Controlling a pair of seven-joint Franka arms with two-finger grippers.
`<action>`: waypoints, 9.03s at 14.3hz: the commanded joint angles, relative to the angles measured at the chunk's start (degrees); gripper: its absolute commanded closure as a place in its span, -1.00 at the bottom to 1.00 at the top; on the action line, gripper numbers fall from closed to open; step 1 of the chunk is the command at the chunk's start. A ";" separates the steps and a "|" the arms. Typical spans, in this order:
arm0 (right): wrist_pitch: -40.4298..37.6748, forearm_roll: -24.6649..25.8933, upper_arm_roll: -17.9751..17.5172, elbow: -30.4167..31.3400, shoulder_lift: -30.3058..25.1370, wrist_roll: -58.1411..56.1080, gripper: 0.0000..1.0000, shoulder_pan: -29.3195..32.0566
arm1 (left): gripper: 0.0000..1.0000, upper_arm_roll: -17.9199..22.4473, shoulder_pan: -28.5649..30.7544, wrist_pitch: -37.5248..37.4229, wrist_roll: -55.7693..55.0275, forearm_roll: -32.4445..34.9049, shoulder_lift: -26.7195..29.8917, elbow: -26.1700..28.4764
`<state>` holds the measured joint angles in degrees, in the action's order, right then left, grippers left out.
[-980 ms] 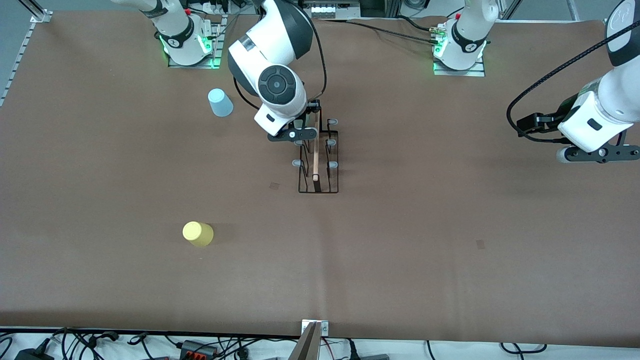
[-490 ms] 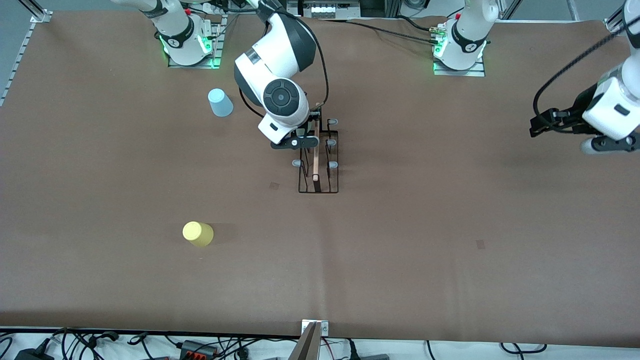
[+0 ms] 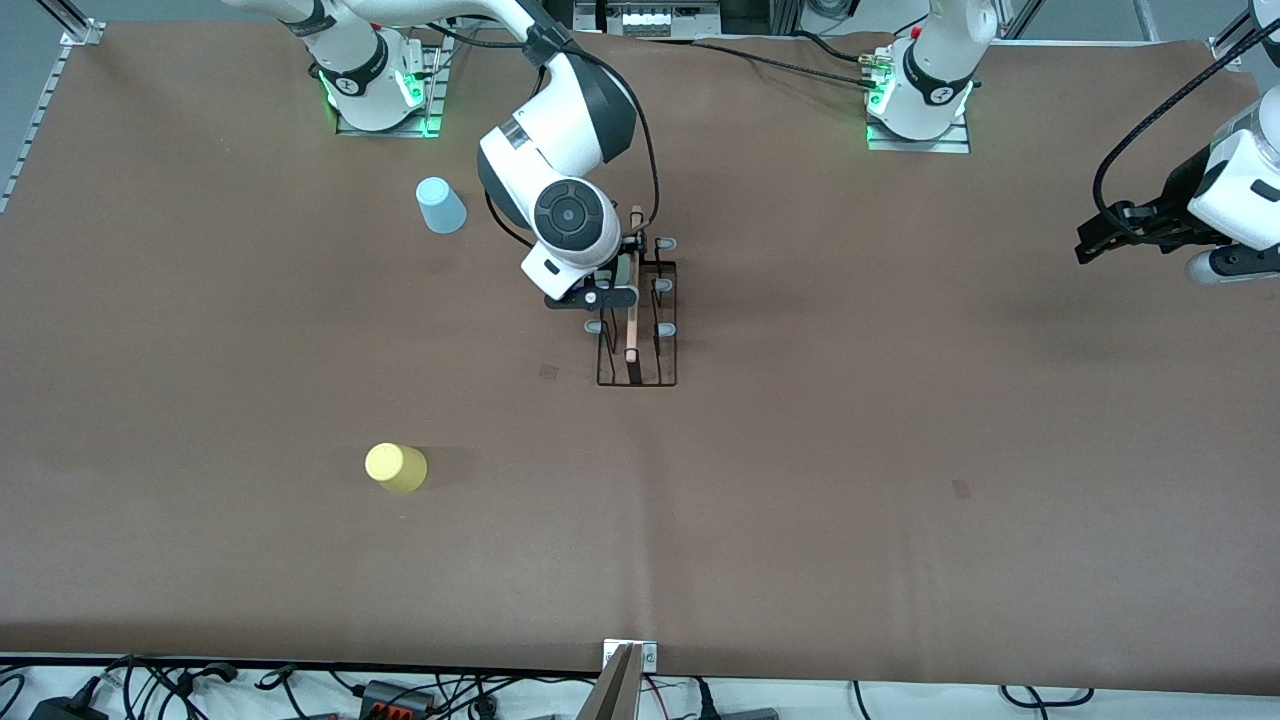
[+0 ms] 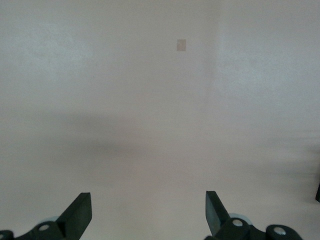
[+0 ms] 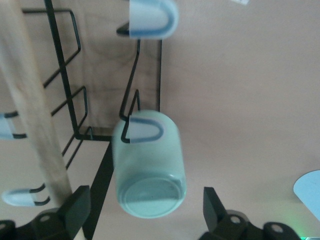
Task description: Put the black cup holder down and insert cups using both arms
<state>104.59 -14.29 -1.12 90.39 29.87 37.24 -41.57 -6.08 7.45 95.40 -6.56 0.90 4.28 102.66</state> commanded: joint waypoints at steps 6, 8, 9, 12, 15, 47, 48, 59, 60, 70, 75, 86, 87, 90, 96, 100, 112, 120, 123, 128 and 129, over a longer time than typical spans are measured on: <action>0.61 5.75 15.34 -3.11 -2.74 2.57 -1.00 3.15 | -1.00 -1.39 -0.24 -0.73 0.06 -1.51 1.17 0.18; 4.47 7.26 16.32 -6.09 1.74 1.96 -1.00 7.53 | -1.00 -1.39 -0.24 -1.61 -0.03 -1.51 1.52 -0.09; 6.05 7.43 16.32 -7.58 3.85 1.00 -1.00 9.47 | -1.00 -1.39 -0.24 -1.71 -0.03 -1.69 1.52 -0.17; 8.88 7.09 16.15 -13.20 10.18 -9.70 -1.00 15.35 | -1.00 -1.39 -0.24 -1.71 -0.03 -1.78 1.52 -0.26; 9.50 5.08 15.10 -18.74 15.46 -19.29 -1.00 20.02 | -1.00 -1.74 -0.24 -2.23 -0.03 -1.95 1.26 -1.22; -7.37 3.30 7.97 -26.40 6.78 -18.63 0.54 11.53 | -1.00 -1.92 -0.07 -2.94 0.06 -2.13 1.08 -1.32; -7.99 3.30 7.97 -26.40 6.78 -17.04 0.53 9.68 | -1.00 -1.92 -0.07 -2.94 0.06 -2.13 1.08 -1.32; -7.03 -1.70 7.88 -25.08 9.94 -7.45 0.53 2.81 | -1.00 -1.92 0.02 -3.20 0.06 -2.13 1.00 -1.84; -6.85 -1.62 7.88 -25.08 10.03 -7.45 0.53 2.29 | -1.00 -1.92 0.02 -3.20 0.06 -2.13 0.91 -1.84; -4.48 -1.00 7.97 -22.97 11.52 -7.62 0.53 0.62 | -1.00 -1.83 0.02 -3.29 0.06 -2.13 0.91 -1.84; -1.06 -0.74 7.97 -22.10 12.40 -7.62 0.52 0.26 | -1.00 -1.83 0.37 -3.38 0.15 -2.04 0.91 -1.76; -1.05 1.02 8.76 -22.18 12.32 -3.76 -1.00 -0.44 | -1.00 -1.83 0.37 -4.08 0.06 -2.04 0.56 -2.20; -1.22 2.85 8.85 -22.18 10.40 -3.84 -1.00 -0.10 | -1.00 -1.83 0.37 -3.99 0.06 -2.13 0.56 -2.20; -3.07 8.74 10.86 -22.27 4.68 -4.54 -1.00 0.70 | -1.00 -1.83 0.37 -3.99 0.06 -2.04 0.56 -2.20; -8.34 9.37 21.05 -22.27 -1.39 -11.38 -1.00 1.05 | -1.00 -1.83 0.37 -4.08 0.15 -2.04 0.47 -2.28; -9.14 8.49 24.49 -22.27 -2.98 -16.58 -1.00 2.97 | -1.00 -1.83 0.37 -3.99 0.15 -2.13 0.47 -2.28; -8.26 11.11 2.44 -12.97 -15.18 -33.81 -1.00 41.38 | -1.00 -1.48 0.37 -3.99 0.68 -2.04 0.47 -2.28; -9.14 13.85 0.94 -7.51 -20.11 -36.36 -1.00 43.85 | -1.00 -1.30 0.46 -4.08 0.68 -2.04 0.38 -2.28; -8.96 13.85 0.94 -7.86 -20.12 -36.45 -1.00 43.94 | -1.00 -1.13 0.55 -4.08 0.76 -2.13 0.12 -2.28; -8.35 13.94 2.43 -7.68 -20.29 -37.51 -1.00 41.84 | -1.00 -1.12 0.55 -4.08 0.76 -2.04 0.12 -2.28; -8.26 13.94 3.04 -7.68 -20.29 -37.42 -1.00 41.40 | -1.00 -1.13 0.55 -4.08 0.76 -2.04 0.12 -2.28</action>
<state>95.41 -1.20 0.94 80.61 11.34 0.91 1.11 -7.22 7.58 92.32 -6.58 0.14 4.84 101.60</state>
